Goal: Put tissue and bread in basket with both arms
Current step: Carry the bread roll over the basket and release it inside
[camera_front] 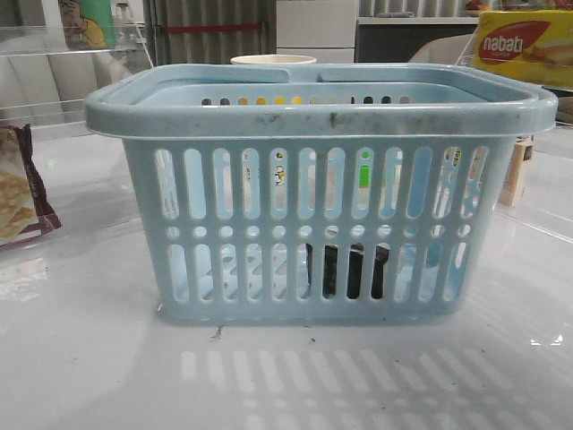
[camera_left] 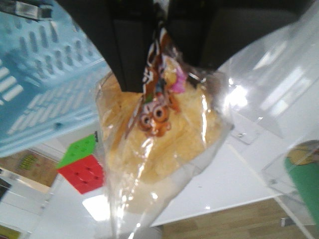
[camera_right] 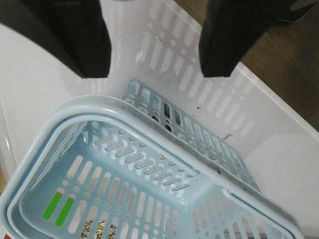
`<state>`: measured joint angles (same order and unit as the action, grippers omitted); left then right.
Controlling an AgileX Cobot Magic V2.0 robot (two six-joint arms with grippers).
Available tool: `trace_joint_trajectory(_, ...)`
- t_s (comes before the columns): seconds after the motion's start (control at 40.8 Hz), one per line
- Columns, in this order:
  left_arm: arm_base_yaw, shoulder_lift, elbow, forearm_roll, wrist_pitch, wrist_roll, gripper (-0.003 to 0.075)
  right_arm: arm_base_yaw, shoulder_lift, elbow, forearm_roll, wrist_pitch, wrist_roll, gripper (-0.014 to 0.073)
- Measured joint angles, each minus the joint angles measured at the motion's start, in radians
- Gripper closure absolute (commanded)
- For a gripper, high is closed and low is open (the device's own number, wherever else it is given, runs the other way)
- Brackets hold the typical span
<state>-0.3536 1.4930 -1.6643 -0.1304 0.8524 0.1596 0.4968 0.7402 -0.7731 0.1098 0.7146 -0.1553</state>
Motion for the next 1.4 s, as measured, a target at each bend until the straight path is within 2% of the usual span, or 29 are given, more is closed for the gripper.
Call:
trace_joint_trajectory(0.245,-0.191,0.057,0.002,-0.004,0.007,0.002,0.0629,0.000,0.000,0.000,0.000,0.000,0.000,0.0097)
trace_joint_trajectory(0.393,-0.256,0.145,0.002,-0.004,0.007,0.002,0.0630,0.000,0.000,0.000,0.000,0.000,0.000,0.0097)
trace_joint_trajectory(0.564,-0.277,0.244,0.004,-0.004,-0.004,0.002,0.0626,0.000,0.000,0.000,0.000,0.000,0.000,0.0097)
trace_joint_trajectory(0.687,-0.279,0.297,0.008,-0.004,-0.008,0.002,0.0530,0.000,0.000,0.000,0.000,0.000,0.000,0.0097)
trace_joint_trajectory(0.81,-0.279,0.314,0.008,-0.004,-0.010,0.002,0.0348,0.000,0.000,0.000,0.000,0.000,0.000,0.0097)
trace_joint_trajectory(0.883,-0.279,0.314,0.008,-0.004,-0.014,0.002,0.0275,0.000,0.000,0.000,0.000,0.000,0.000,0.0097)
trace_joint_trajectory(1.178,-0.279,0.217,0.008,-0.002,0.081,0.002,0.0264,0.000,0.000,0.000,0.000,0.000,0.000,0.0097)
trace_joint_trajectory(1.399,-0.293,-0.029,0.119,-0.015,0.113,0.002,0.0264,0.000,0.000,0.000,0.000,0.000,0.000,0.0097)
